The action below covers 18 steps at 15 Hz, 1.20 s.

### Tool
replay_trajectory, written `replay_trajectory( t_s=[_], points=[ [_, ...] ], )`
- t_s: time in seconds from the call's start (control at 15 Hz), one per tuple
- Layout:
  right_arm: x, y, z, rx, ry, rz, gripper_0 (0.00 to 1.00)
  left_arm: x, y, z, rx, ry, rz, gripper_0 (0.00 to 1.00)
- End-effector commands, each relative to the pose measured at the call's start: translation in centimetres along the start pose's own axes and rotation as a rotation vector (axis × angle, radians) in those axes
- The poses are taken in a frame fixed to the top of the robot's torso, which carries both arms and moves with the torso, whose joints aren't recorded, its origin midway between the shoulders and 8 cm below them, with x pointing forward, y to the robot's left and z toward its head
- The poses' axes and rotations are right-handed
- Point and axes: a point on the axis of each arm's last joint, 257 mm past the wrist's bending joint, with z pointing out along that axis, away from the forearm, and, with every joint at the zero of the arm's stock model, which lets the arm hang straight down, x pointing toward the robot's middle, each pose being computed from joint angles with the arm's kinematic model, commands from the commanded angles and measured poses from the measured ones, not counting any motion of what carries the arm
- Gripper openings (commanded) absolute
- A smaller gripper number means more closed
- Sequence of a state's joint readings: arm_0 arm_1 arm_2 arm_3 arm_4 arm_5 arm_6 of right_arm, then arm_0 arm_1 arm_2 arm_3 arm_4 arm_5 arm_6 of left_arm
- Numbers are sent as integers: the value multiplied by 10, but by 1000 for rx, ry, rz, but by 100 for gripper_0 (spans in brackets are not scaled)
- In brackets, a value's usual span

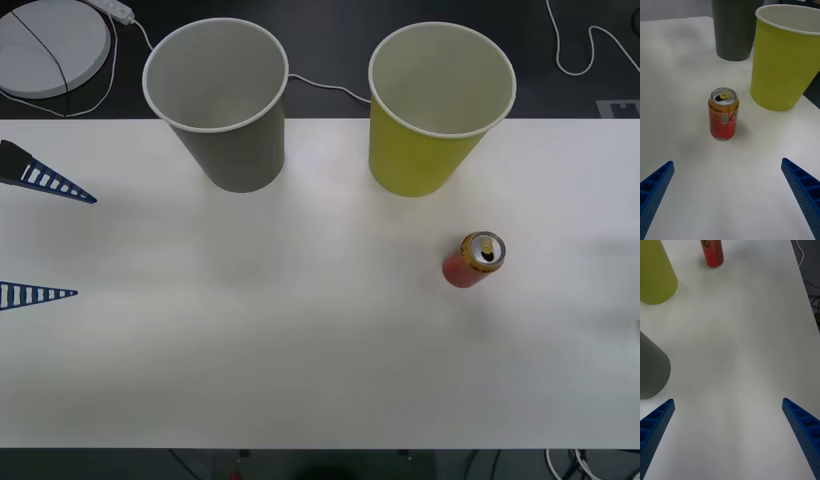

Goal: Put the can into the green bin and the plastic bottle into the gray bin

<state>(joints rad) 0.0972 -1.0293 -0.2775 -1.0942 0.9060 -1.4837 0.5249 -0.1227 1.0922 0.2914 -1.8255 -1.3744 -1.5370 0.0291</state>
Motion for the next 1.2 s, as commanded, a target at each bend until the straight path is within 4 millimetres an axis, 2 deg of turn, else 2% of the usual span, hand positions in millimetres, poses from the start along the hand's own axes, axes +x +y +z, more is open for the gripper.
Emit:
replay_trajectory(
  t_s=[0.07, 0.47, 0.93, 1.2],
  points=[
    [8, 6, 11, 33, -26, 39, 100, 0, 0, 0, 0, 0, 0, 100],
    [19, 17, 42, 91, -78, 103, 100, 0, 0, 0, 0, 0, 0, 100],
    [35, 25, 94, 123, -76, 108, 100, 0, 0, 0, 0, 0, 0, 100],
    [38, 29, 117, 138, -83, 111, 100, 0, 0, 0, 0, 0, 0, 100]
  ],
)
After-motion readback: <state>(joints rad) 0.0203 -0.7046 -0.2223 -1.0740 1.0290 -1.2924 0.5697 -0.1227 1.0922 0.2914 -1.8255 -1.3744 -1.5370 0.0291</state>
